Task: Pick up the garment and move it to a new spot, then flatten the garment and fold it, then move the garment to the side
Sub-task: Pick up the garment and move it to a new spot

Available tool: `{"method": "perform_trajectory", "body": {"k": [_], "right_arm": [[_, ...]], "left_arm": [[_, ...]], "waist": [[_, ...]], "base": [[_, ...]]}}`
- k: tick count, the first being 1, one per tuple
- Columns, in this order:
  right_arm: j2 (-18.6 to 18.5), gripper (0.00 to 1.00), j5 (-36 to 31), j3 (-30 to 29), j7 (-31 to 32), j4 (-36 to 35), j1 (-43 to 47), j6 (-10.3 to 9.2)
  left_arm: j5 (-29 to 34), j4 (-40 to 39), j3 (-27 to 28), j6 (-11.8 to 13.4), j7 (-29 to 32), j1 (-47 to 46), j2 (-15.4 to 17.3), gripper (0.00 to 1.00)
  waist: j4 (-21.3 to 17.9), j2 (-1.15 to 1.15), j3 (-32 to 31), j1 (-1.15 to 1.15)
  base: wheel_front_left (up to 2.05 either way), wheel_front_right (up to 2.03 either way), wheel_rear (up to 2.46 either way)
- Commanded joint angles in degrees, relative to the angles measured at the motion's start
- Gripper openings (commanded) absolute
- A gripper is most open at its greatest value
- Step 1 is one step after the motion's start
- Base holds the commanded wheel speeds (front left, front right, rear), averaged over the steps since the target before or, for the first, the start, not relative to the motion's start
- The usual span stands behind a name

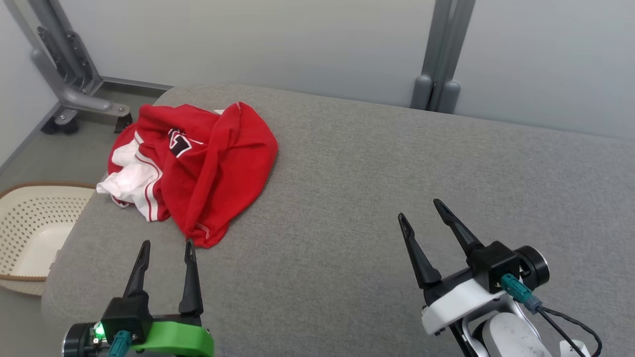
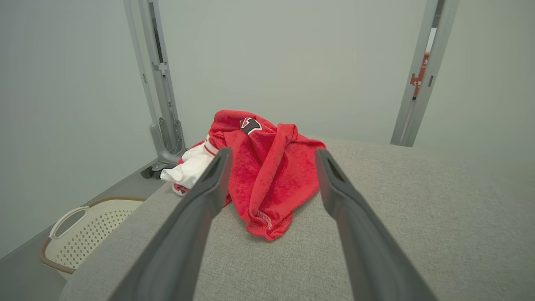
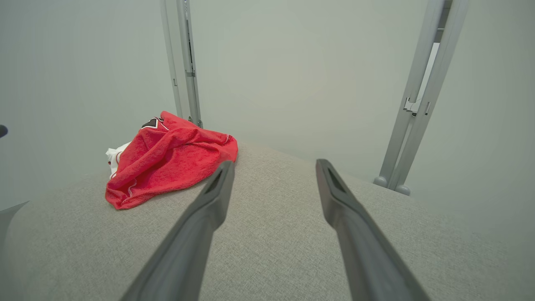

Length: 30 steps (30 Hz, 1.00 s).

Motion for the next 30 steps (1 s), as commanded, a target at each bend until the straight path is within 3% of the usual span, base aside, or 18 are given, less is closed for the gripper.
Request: {"method": "perform_trajectory", "body": {"k": [1,12,21,30], "right_arm": [[0.05,1.0,0.05,0.17,-0.44,0.12,-0.22,0.0],[0.43,1.0,-0.01,0.97,-0.46,0.19,-0.67,0.0],[0.38,1.0,-0.75,1.07,-0.46,-0.13,-0.93,0.0],[0.35,1.0,-4.36,-2.4,-0.45,-2.67,-4.82,0.0]], "left_arm": [[0.51,0.01,0.59,-0.4,-0.25,0.47,0.25,1.0],[0.96,1.2,2.99,-1.02,-0.37,0.34,0.26,1.0],[0.42,0.97,2.73,-0.54,-0.29,-0.32,0.26,1.0],[2.18,2.16,4.11,-2.69,-0.27,-7.28,1.6,1.0]], "waist": [[2.97,0.0,-0.37,0.0],[6.66,0.0,0.34,0.0],[5.55,0.0,1.53,0.0],[2.57,0.0,10.32,0.0]], "base": [[0.0,0.0,0.0],[0.0,0.0,0.0],[0.0,0.0,0.0],[0.0,0.0,0.0]]}}
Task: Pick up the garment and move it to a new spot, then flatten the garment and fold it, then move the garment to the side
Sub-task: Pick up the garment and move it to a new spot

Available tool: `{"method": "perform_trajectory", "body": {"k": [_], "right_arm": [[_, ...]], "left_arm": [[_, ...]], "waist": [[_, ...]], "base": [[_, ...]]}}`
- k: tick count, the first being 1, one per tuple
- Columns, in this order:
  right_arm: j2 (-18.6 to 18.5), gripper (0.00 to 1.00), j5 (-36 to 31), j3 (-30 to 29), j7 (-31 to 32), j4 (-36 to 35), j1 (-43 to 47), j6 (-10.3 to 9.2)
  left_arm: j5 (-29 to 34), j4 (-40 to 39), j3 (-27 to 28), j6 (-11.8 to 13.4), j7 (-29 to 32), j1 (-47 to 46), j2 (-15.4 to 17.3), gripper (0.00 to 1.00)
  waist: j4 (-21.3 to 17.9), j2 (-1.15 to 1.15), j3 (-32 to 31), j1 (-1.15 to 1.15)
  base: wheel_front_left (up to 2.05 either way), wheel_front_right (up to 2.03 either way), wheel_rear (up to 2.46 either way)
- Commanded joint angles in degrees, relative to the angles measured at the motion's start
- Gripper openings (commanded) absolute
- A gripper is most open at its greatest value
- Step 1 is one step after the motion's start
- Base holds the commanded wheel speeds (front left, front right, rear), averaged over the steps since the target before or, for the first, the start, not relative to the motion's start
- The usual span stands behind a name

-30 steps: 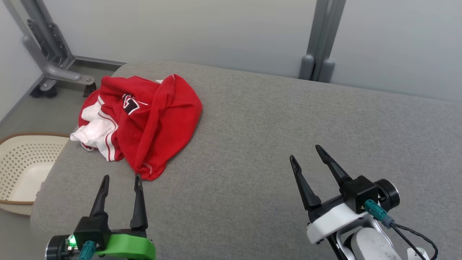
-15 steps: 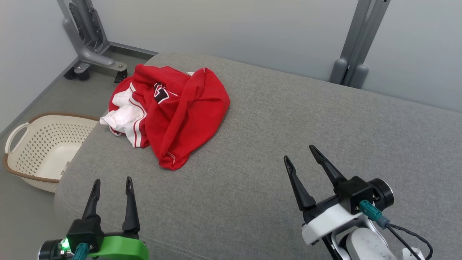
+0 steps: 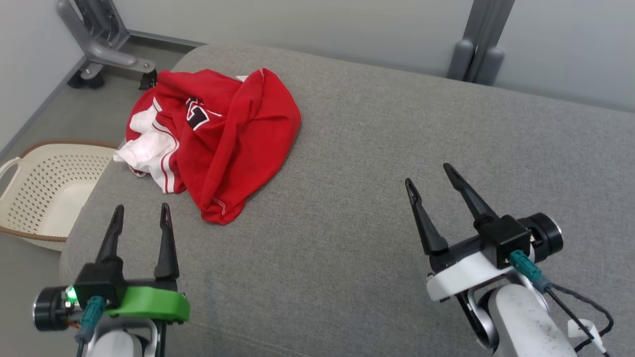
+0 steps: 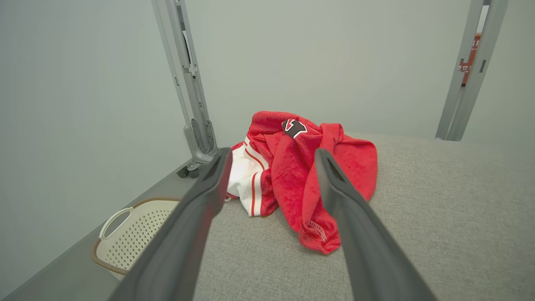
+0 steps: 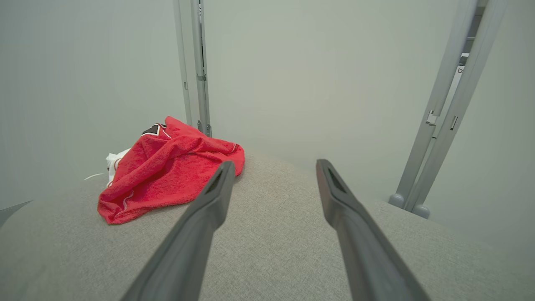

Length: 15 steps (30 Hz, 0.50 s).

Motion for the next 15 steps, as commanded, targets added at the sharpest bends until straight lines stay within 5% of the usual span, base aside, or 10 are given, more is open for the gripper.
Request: {"method": "perform_trajectory", "body": {"k": [1,9,15], "right_arm": [[-0.24,1.0,-0.59,-0.81,-0.21,-0.93,-1.61,0.0],[-0.23,1.0,-4.3,-3.99,-0.2,-5.4,-5.02,0.0],[-0.23,1.0,-5.54,-3.66,-0.2,-6.34,-6.82,0.0]], "left_arm": [[0.72,0.69,0.34,-0.49,-0.04,-2.67,0.75,1.0],[-1.02,12.6,-0.41,-4.39,0.3,-17.96,6.1,1.0],[-6.12,22.83,-0.92,-5.51,6.76,-29.59,9.42,1.0]], "waist": [[-2.03,0.0,5.37,0.0],[-4.66,0.0,14.92,0.0],[-6.42,0.0,19.19,0.0]], "base": [[0.0,0.0,0.0],[0.0,0.0,0.0],[0.0,0.0,0.0]]}}
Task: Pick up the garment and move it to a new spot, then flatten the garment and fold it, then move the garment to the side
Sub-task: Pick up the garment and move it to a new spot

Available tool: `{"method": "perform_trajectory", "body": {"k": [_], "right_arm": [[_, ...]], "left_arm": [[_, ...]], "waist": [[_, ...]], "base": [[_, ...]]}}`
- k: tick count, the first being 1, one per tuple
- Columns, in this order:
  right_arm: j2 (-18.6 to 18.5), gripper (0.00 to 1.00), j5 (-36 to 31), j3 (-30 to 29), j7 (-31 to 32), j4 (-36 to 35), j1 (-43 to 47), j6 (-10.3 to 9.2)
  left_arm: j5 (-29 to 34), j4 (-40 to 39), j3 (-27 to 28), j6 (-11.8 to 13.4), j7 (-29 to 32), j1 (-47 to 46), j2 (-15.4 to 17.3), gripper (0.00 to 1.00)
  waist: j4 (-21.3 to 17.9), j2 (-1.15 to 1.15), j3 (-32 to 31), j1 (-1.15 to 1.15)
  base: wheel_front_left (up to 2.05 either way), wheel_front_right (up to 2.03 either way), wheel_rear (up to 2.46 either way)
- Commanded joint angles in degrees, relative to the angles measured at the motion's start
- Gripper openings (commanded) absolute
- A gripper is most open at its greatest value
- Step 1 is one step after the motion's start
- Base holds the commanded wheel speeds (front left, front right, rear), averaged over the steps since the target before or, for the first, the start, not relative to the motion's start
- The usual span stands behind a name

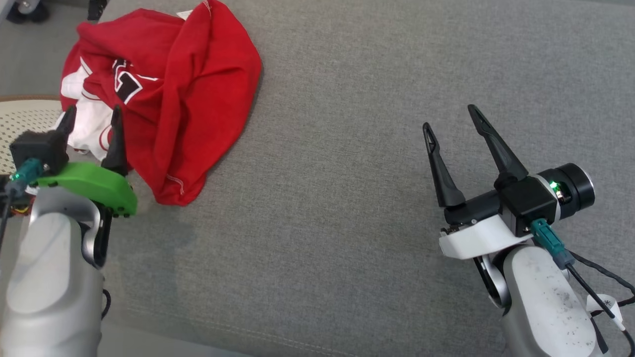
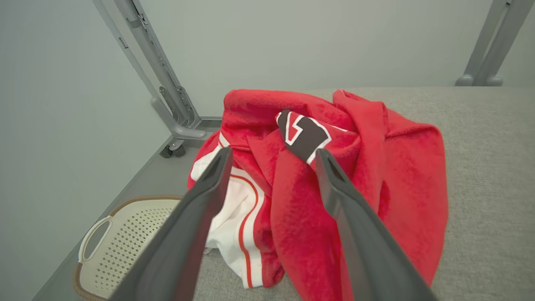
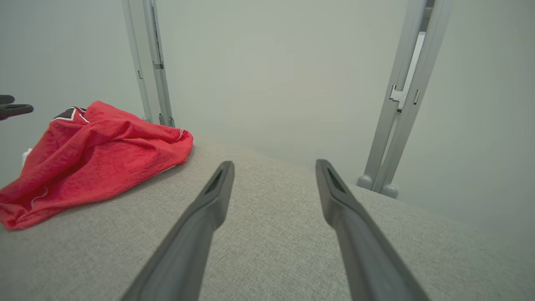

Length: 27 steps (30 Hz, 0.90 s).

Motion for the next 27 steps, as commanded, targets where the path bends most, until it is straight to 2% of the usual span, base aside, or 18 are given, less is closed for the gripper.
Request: {"method": "perform_trajectory", "body": {"k": [1,6,11,12,13,23,27], "right_arm": [[-0.21,1.0,-0.08,-0.12,-0.19,-0.46,-0.95,0.0],[-0.2,1.0,-0.41,0.44,-0.19,-1.08,-1.96,0.0],[-0.21,1.0,0.01,0.97,-0.18,-1.83,-2.5,0.0],[-0.2,1.0,0.09,1.02,-0.18,-1.93,-2.55,0.0],[-0.2,1.0,0.14,1.16,-0.18,-1.9,-2.6,0.0],[-0.19,1.0,1.23,1.7,-0.18,0.01,-1.52,0.0],[-0.19,1.0,2.43,2.06,-0.18,0.6,-0.58,0.0]], "left_arm": [[-0.92,1.26,-0.43,-0.23,1.1,-2.77,0.89,1.0],[-5.48,6.92,-3.05,-0.39,5.38,-8.4,3.05,1.0],[-9.87,11.51,-6.08,-0.35,7.07,-11.64,5.08,1.0],[-10.93,12.42,-7.05,-0.35,7.43,-12.07,5.39,0.94],[-12.4,13.64,-8.61,-0.35,7.12,-12.82,6.29,0.0],[-12.89,16.17,-10.53,-0.02,-3.99,-13.93,8.76,0.0],[-12.14,14.12,-10.37,0.18,-5.82,-12.65,9.28,0.0]], "waist": [[-2.96,0.0,5.02,0.0],[-4.1,0.0,7.27,0.0],[-4.9,0.0,8.55,0.0],[-4.98,0.0,8.7,0.0],[-5.11,0.0,8.83,0.0],[-5.06,0.0,4.47,0.0],[-5.35,0.0,0.91,0.0]], "base": [[0.0,0.0,0.0],[0.0,0.0,0.0],[0.0,0.0,0.0],[0.0,0.0,0.0],[0.0,0.0,0.0],[0.0,0.0,0.0],[0.0,0.0,0.0]]}}
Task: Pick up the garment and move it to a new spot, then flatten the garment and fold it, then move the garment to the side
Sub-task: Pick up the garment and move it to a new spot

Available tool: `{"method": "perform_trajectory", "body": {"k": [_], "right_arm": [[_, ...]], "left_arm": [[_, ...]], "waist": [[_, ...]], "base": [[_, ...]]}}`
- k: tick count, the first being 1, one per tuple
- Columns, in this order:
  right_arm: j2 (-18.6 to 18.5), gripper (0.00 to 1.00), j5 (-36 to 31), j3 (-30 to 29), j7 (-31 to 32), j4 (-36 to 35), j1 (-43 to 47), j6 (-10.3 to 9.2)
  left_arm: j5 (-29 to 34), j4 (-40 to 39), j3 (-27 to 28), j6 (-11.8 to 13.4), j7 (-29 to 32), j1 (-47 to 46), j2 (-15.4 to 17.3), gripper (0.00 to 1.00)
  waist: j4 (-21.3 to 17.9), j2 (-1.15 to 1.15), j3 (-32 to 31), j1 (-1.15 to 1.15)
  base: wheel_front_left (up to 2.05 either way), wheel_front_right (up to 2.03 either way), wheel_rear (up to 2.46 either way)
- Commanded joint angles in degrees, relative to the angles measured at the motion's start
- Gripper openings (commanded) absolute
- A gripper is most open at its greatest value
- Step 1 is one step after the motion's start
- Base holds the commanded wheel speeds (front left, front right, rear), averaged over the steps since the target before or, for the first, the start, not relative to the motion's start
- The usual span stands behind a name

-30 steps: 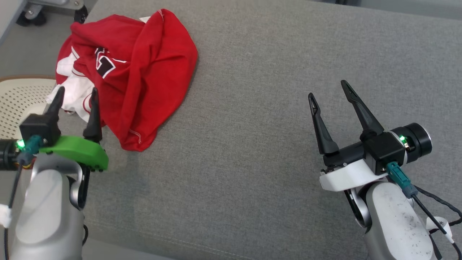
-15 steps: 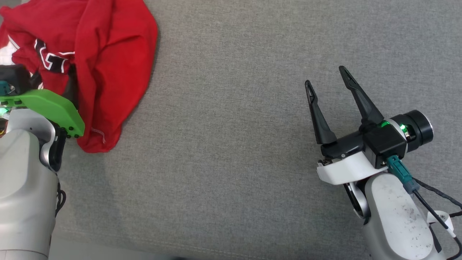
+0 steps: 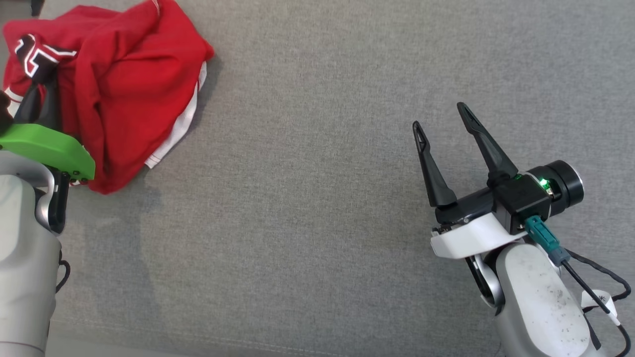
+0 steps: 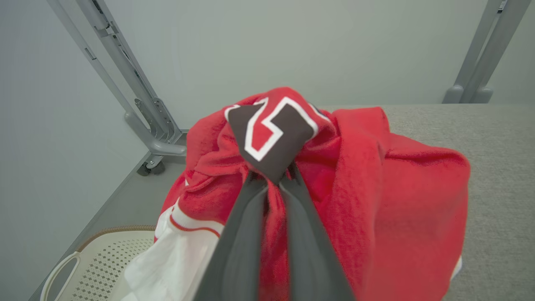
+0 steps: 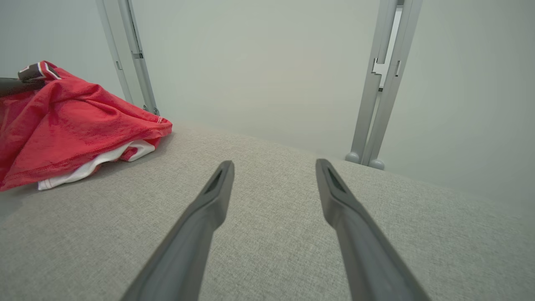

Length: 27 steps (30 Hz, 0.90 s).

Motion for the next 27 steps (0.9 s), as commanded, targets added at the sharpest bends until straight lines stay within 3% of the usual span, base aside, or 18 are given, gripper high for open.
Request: {"method": "perform_trajectory", "body": {"k": [1,10,17,23,27], "right_arm": [[-0.16,1.0,0.57,0.07,-0.18,0.34,0.95,0.0],[-0.14,1.0,4.63,0.31,-0.18,0.6,3.33,0.0],[-0.18,1.0,6.3,0.54,-0.18,0.47,3.4,0.0],[-0.15,1.0,6.98,0.41,-0.18,0.32,2.98,0.0],[-0.16,1.0,9.31,0.21,-0.18,-0.17,2.29,0.0]], "left_arm": [[0.89,-1.31,-0.02,0.46,-0.6,0.79,0.79,0.0],[0.5,-18.22,0.71,1.52,-1.08,6.13,-0.37,0.0],[0.26,-33.3,-0.81,4.17,4.43,11.0,-0.96,0.0],[-0.11,-41.84,-4.54,4.78,9.63,13.9,-3.19,0.0],[0.08,-43.36,-6.97,5.25,10.78,14.93,-5.56,0.0]], "waist": [[-0.27,0.0,-3.86,0.0],[-1.65,0.0,-11.18,0.0],[-4.38,0.0,-12.66,0.0],[-8.24,0.0,-12.53,0.0],[-11.71,0.0,-11.99,0.0]], "base": [[0.0,0.0,0.0],[0.0,0.0,0.0],[0.0,0.0,0.0],[0.0,0.0,0.0],[0.0,0.0,0.0]]}}
